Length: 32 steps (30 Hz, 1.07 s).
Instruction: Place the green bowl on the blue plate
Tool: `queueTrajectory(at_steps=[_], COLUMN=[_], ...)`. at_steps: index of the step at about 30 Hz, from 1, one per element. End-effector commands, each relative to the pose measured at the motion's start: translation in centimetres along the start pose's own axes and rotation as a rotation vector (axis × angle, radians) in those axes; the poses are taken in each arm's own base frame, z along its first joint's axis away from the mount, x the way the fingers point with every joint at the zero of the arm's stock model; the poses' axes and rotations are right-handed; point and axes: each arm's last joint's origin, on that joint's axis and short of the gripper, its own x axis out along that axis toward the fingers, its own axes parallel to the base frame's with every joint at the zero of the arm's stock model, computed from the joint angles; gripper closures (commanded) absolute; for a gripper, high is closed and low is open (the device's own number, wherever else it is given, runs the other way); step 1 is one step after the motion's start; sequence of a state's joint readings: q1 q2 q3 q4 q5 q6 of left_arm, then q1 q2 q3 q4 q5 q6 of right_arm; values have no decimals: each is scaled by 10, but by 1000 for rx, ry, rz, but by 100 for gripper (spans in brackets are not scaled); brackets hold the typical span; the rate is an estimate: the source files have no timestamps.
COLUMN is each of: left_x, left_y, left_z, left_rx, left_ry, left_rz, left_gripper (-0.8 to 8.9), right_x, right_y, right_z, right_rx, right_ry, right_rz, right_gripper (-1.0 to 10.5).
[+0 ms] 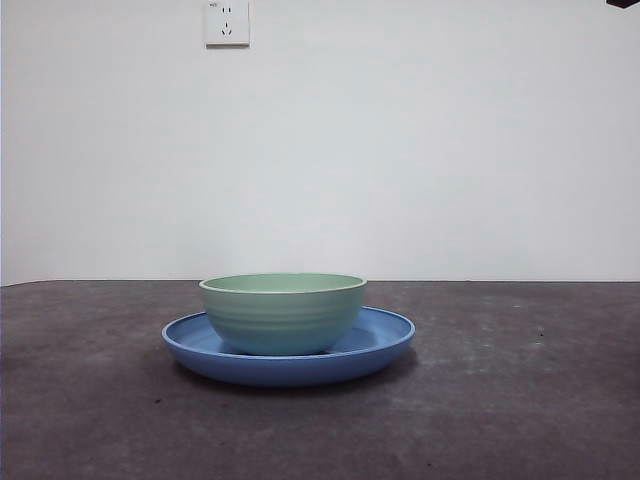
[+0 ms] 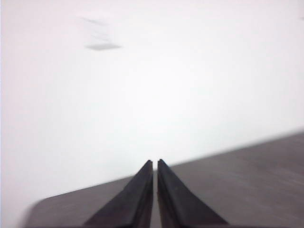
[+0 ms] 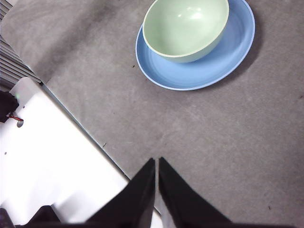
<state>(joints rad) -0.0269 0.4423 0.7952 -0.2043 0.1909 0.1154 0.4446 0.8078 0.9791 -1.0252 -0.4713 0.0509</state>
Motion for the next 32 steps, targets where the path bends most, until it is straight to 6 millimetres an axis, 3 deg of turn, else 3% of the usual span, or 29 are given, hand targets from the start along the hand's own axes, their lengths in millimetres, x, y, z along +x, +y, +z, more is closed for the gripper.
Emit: queueTrajectory(at_steps=[1,10,17,32], left_x=[-4,-16,-22,-24], left_y=[1,-8,-15,-21], left_z=[-25,-113,-166,-218], left_rx=[7,-38,-114,-172], left_ry=[38,170,234,327], left_rz=[115,159,160,161], left_gripper=[798,798,798,798], right_x=[-1,-1,-1,-1], right_y=[2,2,2,2], right_z=[3,3,3,3], right_rx=[-21,-21,-21,-21], right_ry=[-9,-9,-9,-9], right_rz=[5,5,5,5], right_gripper=[940,940,940,940])
